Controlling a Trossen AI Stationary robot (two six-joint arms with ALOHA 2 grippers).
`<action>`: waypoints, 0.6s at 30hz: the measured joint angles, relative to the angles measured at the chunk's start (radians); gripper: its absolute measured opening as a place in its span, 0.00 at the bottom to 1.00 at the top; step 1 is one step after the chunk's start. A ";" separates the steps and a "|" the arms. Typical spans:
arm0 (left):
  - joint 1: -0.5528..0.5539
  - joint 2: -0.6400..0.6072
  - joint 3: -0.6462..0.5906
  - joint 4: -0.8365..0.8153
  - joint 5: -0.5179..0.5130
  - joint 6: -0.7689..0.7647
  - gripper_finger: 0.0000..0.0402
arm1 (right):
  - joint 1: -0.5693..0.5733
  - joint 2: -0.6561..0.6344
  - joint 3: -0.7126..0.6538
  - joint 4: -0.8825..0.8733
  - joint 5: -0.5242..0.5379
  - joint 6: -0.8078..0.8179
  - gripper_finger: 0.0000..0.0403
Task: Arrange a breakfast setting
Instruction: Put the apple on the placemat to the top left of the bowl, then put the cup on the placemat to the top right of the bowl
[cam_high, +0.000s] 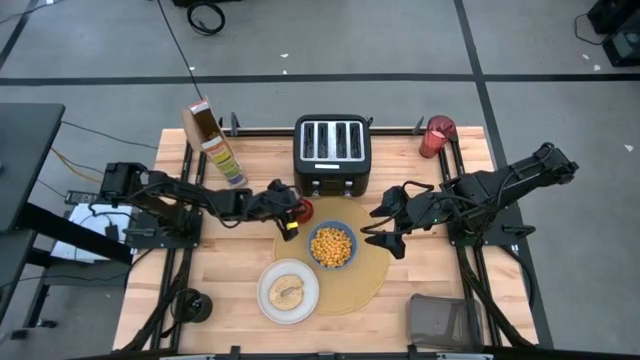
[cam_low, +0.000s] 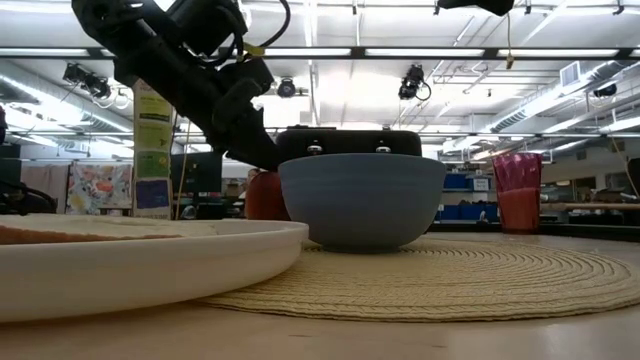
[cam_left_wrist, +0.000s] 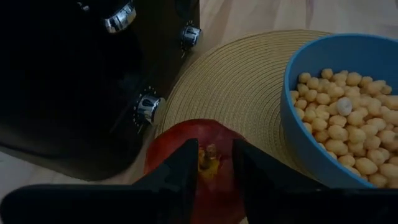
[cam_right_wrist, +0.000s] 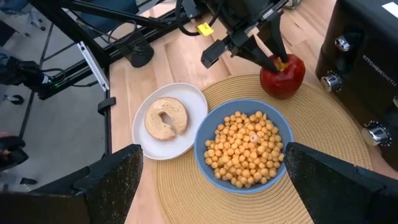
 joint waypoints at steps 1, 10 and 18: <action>0.000 -0.004 0.000 0.001 0.000 0.000 0.27 | 0.000 0.000 0.000 0.000 0.000 -0.003 0.97; 0.000 -0.076 0.000 -0.029 0.000 0.003 0.27 | -0.014 0.000 0.000 0.001 0.000 -0.026 0.97; -0.030 -0.199 0.000 -0.077 0.051 -0.043 0.27 | -0.125 -0.029 0.018 -0.108 0.024 0.063 0.96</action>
